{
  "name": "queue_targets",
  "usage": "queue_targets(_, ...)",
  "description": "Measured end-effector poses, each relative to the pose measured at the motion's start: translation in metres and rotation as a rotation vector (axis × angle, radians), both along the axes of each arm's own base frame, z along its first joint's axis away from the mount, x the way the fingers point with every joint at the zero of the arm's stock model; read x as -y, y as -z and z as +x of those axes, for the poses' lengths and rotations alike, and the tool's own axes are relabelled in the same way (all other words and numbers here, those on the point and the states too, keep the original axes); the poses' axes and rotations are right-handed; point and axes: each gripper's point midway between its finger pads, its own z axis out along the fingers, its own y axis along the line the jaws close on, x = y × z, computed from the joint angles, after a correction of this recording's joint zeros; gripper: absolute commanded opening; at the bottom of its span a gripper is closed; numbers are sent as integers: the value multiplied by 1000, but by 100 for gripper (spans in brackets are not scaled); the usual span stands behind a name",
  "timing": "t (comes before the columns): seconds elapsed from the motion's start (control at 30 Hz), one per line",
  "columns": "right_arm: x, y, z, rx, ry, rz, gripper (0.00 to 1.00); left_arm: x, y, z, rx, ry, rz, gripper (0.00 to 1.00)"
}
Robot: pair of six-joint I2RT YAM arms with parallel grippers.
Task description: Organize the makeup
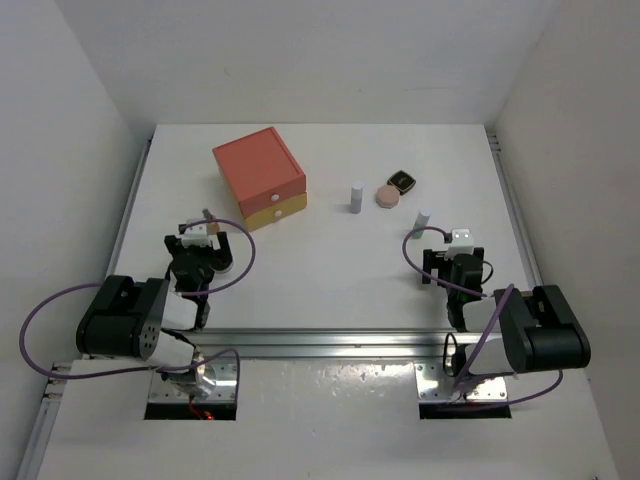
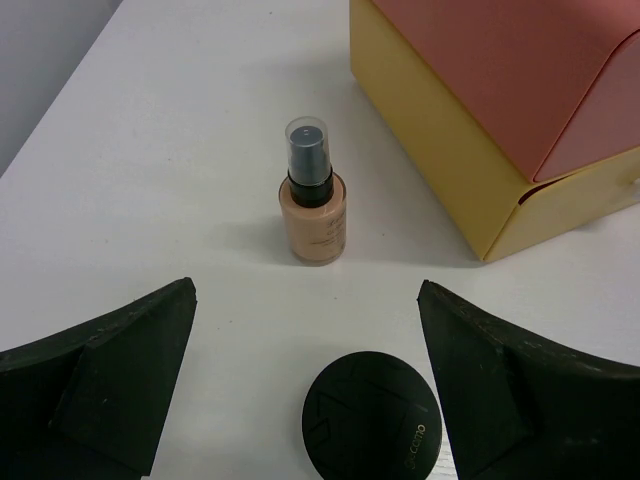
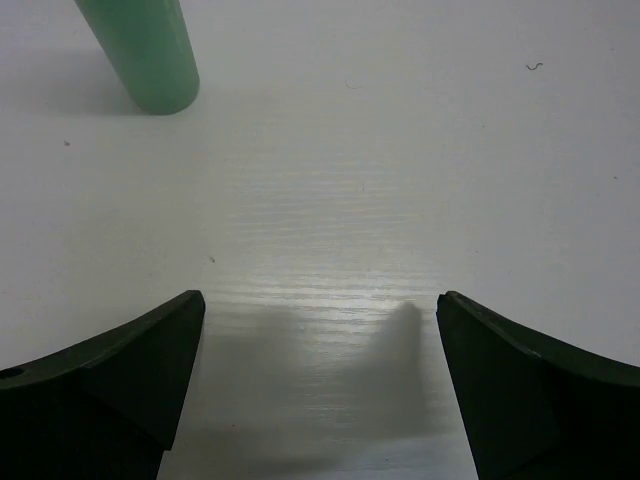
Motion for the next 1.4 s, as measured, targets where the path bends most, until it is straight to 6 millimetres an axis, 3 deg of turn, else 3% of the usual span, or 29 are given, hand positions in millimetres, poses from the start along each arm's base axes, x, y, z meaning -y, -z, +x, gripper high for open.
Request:
queue_targets(0.13, 2, 0, -3, -9, 13, -8, 100, 0, 0, 0, 0, 0, 0, 99)
queue_targets(0.3, 8, -21, -8, 23, 47, -18, 100, 0, -1, 2, -29, 2, 2, 99)
queue_targets(0.37, 9, -34, -7, 30, 53, -23, 100, 6, -20, 15, -59, 41, 26, 99)
queue_targets(0.43, 8, -53, -1, 27, 40, -48, 100, 7, -65, 28, -12, 42, 25, 99)
queue_targets(0.5, 4, -86, 14, 28, 16, -103, 100, 5, -122, 32, 85, 27, 23, 99)
queue_targets(0.6, -11, -153, 45, 36, -32, -236, 100, 6, -192, 12, 249, 34, 36, 99)
queue_targets(0.67, -29, -202, 70, 52, -79, -339, 100, 14, -219, 5, 303, 79, 70, 99)
queue_targets(0.73, -52, -247, 98, 71, -129, -447, 100, 26, -244, 12, 322, 134, 99, 99)
queue_targets(0.8, -84, -285, 133, 70, -183, -566, 100, 41, -267, 34, 286, 201, 134, 99)
queue_targets(0.83, -101, -294, 150, 60, -203, -597, 100, 47, -274, 48, 257, 233, 159, 99)
queue_targets(0.9, -142, -311, 184, 53, -253, -600, 87, 53, -271, 80, 174, 280, 192, 99)
queue_targets(1.0, -220, -312, 221, 66, -439, -419, 69, 56, -237, 113, -3, 360, 177, 83)
queue_targets(1.03, -230, -309, 222, 64, -468, -386, 68, 54, -226, 121, -47, 377, 165, 81)
queue_targets(1.07, -255, -299, 220, 52, -533, -282, 68, 49, -213, 127, -99, 393, 154, 80)
queue_targets(1.17, -303, -272, 211, 28, -611, -82, 67, 43, -185, 132, -205, 420, 134, 80)
queue_targets(1.33, -382, -206, 185, -9, -704, 122, 64, 50, -166, 137, -278, 472, 129, 80)
queue_targets(1.4, -406, -174, 176, -31, -732, 157, 58, 55, -158, 140, -293, 486, 125, 82)
